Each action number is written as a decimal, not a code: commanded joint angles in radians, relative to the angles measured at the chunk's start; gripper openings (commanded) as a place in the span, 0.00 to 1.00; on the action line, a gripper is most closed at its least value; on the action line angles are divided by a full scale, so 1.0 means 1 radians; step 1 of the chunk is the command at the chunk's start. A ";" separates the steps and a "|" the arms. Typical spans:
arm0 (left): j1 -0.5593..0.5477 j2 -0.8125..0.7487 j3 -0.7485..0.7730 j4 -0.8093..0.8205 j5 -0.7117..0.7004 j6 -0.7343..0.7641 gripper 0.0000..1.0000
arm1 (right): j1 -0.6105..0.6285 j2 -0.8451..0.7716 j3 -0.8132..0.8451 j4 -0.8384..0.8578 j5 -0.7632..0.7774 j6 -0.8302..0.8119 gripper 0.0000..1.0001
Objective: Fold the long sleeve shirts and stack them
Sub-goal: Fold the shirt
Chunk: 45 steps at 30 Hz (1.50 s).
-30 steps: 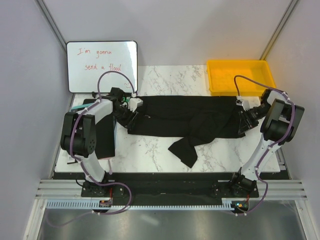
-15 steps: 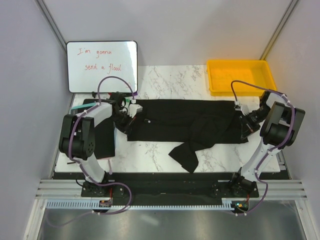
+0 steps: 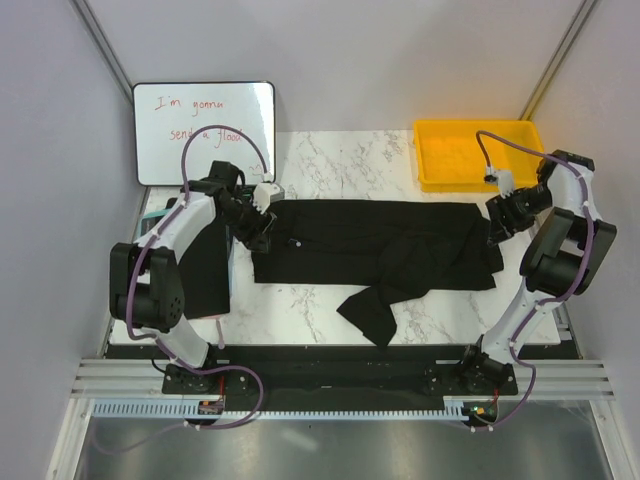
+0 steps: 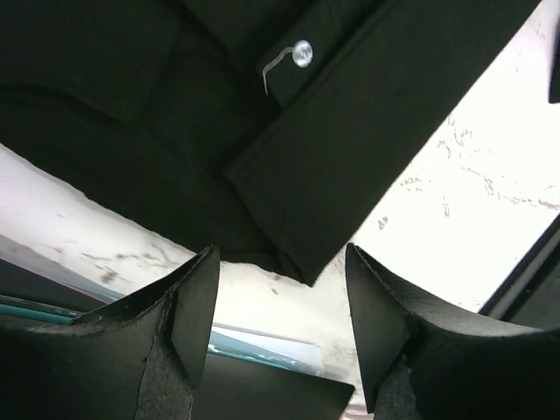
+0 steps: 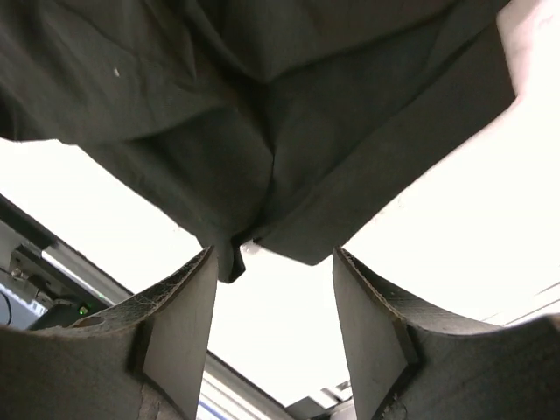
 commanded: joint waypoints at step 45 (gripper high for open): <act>-0.108 0.180 0.081 0.043 -0.061 0.224 0.32 | 0.198 0.071 0.120 -0.043 -0.139 0.018 0.00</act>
